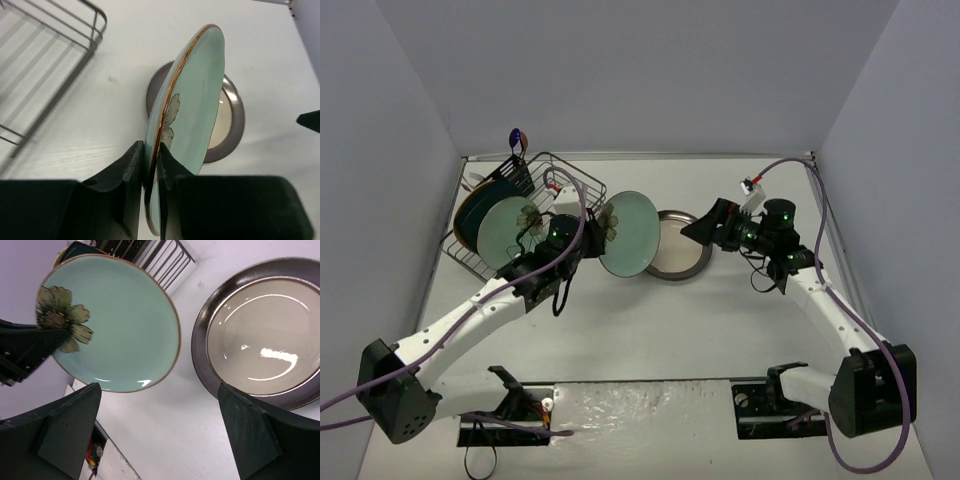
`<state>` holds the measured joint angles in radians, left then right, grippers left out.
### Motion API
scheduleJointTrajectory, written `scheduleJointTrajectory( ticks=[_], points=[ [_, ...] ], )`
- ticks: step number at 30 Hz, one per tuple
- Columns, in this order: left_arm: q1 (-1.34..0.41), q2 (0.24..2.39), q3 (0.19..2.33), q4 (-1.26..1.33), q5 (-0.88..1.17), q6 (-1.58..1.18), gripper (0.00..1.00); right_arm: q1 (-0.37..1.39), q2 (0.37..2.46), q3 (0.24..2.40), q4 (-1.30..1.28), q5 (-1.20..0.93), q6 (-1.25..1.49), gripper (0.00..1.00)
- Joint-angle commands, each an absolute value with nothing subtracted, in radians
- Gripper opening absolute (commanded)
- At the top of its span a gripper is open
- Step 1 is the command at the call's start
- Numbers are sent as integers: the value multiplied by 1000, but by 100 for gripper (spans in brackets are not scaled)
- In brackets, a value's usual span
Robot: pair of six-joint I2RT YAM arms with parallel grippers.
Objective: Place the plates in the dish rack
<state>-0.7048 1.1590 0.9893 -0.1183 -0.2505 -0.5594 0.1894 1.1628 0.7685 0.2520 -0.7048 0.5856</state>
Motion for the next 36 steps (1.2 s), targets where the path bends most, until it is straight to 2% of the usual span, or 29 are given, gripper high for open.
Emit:
scheduleJointTrajectory(
  ticks=[1,6,16,23,36],
  points=[
    [-684,1057,1238,-179,-390,-235,0,187,1089,775,265,-646,534,100],
    [-596,1039,1337,-284,-374,43,0,187,1080,737,265,-634,518,100],
    [-258,1070,1395,-370,-63,450,0,187,1109,697,286,-666,518,100],
    [-157,1153,1384,-393,59,606,0,187,1118,681,295,-673,520,100],
    [-98,1190,1296,-280,59,678,0,186,1120,660,299,-681,511,99]
  ],
)
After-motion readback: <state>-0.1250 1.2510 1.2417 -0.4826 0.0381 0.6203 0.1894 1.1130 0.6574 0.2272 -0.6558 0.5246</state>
